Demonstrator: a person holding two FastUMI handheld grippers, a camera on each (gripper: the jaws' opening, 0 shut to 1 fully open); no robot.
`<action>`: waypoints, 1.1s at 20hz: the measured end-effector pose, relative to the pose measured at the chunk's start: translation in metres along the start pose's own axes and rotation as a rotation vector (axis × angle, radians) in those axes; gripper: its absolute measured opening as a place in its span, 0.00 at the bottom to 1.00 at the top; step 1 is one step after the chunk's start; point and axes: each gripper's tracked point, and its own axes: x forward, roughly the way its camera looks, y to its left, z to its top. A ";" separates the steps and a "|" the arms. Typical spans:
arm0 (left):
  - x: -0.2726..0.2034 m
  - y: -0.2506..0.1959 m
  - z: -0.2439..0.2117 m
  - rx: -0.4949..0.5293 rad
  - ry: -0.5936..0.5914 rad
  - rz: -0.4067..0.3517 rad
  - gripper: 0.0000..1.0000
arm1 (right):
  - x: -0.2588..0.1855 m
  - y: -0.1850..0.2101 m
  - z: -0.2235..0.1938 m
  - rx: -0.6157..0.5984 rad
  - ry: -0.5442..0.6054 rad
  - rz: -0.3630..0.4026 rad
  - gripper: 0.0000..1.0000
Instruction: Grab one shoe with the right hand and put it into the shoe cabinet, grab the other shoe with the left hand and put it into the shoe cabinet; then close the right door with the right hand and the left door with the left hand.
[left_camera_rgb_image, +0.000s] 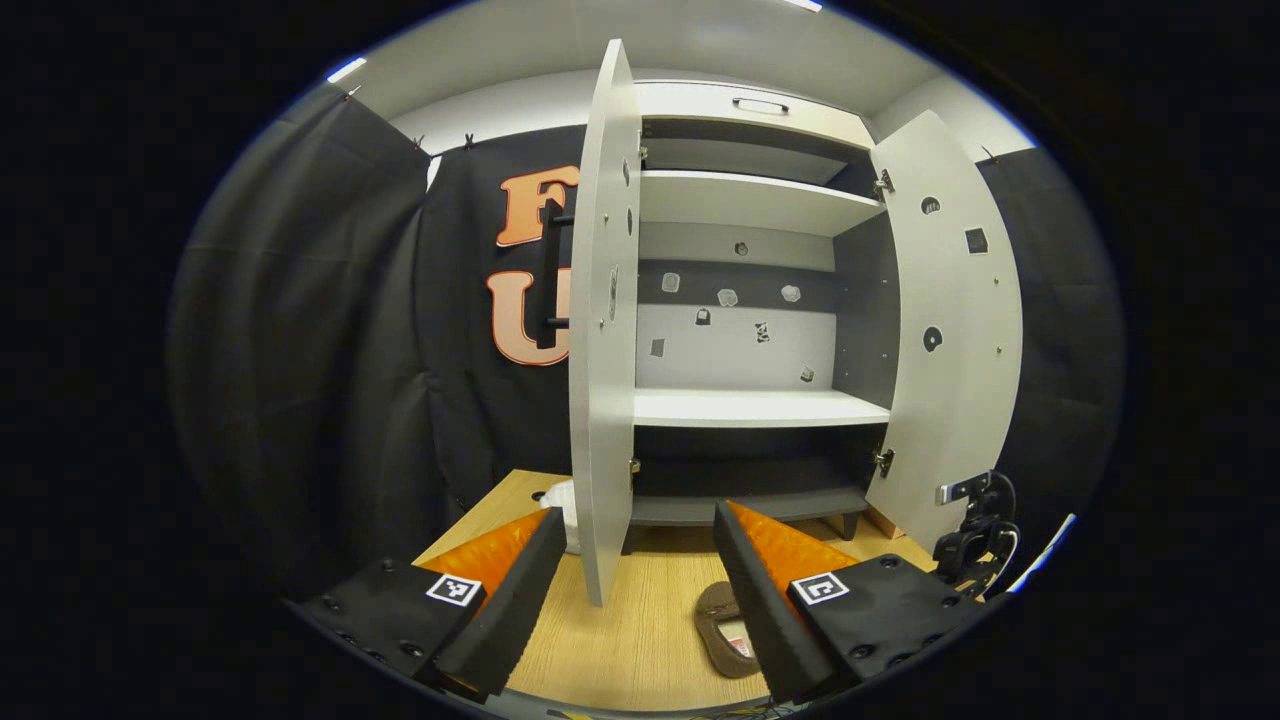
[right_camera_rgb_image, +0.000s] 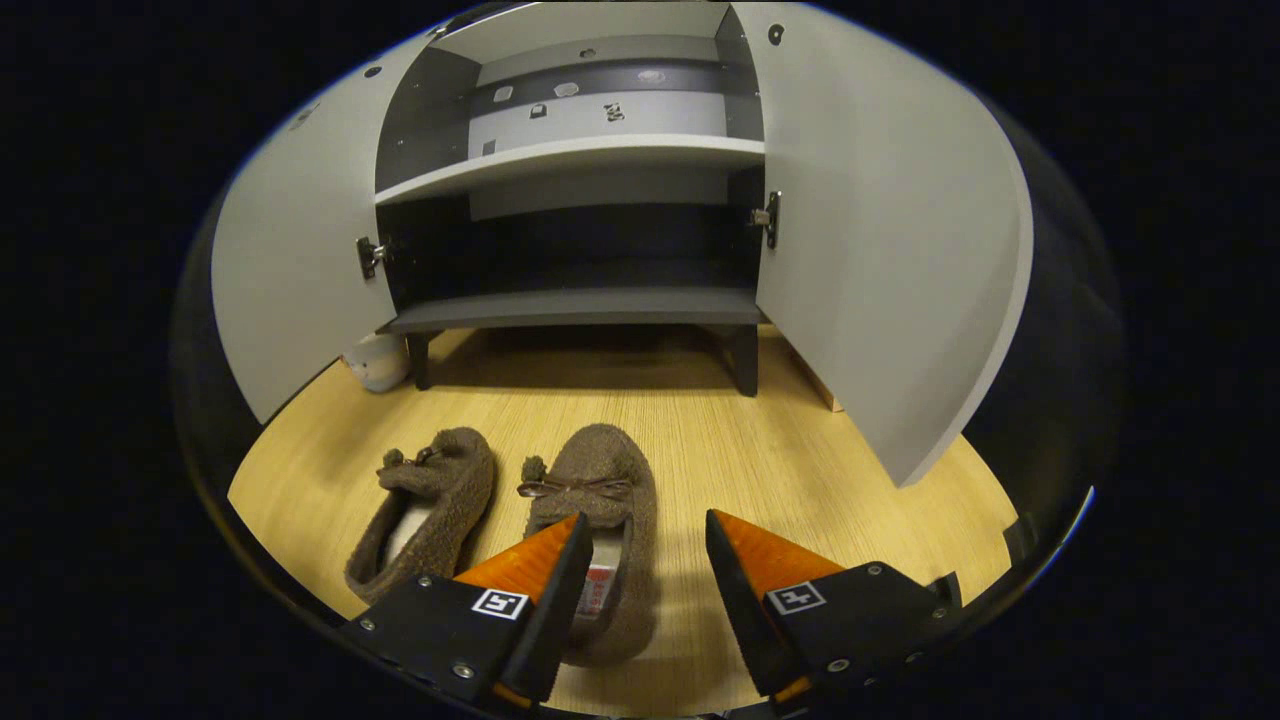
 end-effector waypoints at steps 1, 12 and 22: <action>-0.001 0.001 -0.002 0.001 0.005 0.003 0.97 | 0.006 -0.001 -0.008 0.011 0.024 -0.006 0.69; -0.008 0.012 -0.018 0.021 0.037 0.026 0.97 | 0.037 0.002 -0.028 0.054 0.129 -0.043 0.13; -0.010 0.010 -0.015 -0.012 0.012 0.013 0.97 | -0.012 0.013 0.090 0.069 -0.040 -0.014 0.01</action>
